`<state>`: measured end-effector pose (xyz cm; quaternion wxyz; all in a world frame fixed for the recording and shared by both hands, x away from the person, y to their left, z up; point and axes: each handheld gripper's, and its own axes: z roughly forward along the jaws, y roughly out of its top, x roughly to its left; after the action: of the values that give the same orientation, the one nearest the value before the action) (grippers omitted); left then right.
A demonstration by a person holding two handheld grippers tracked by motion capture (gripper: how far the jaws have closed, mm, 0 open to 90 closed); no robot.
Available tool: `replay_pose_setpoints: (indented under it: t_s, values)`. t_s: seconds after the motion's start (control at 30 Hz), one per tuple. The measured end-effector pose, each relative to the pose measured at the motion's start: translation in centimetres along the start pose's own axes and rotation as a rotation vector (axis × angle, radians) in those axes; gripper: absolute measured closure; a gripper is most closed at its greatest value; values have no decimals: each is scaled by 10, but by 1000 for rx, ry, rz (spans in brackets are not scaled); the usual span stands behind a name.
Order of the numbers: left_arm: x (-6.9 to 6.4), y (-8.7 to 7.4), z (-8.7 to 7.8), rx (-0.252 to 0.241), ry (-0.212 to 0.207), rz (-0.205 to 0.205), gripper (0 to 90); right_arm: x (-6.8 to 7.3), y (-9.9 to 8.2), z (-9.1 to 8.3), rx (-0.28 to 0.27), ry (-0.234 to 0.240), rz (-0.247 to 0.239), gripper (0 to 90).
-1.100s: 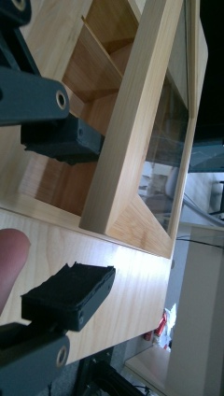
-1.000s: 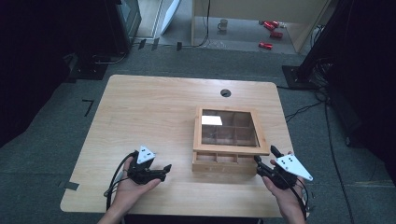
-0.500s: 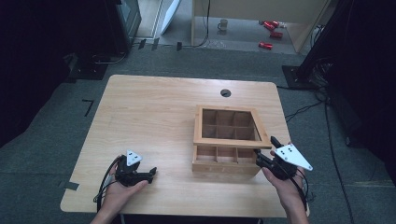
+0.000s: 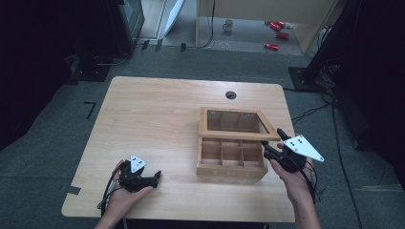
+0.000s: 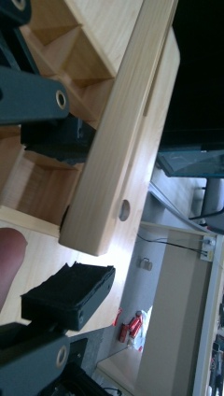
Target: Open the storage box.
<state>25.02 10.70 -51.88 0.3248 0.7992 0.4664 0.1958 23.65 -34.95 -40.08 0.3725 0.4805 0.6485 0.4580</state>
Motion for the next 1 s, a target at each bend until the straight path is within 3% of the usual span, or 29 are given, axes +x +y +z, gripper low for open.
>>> replay_pose_setpoints:
  t_s: [0.4,0.57,0.73,1.0]
  values:
    - [0,0,0,-2,-3,-5,112,-14,38,21,-41,19,-16,463]
    - [0,0,0,-1,-4,0,113,-26,49,31,-57,6,30,604]
    - [0,0,1,-2,-5,5,113,-42,60,48,-66,49,91,644]
    - [0,1,1,-2,-9,7,114,-55,82,73,-52,49,73,657]
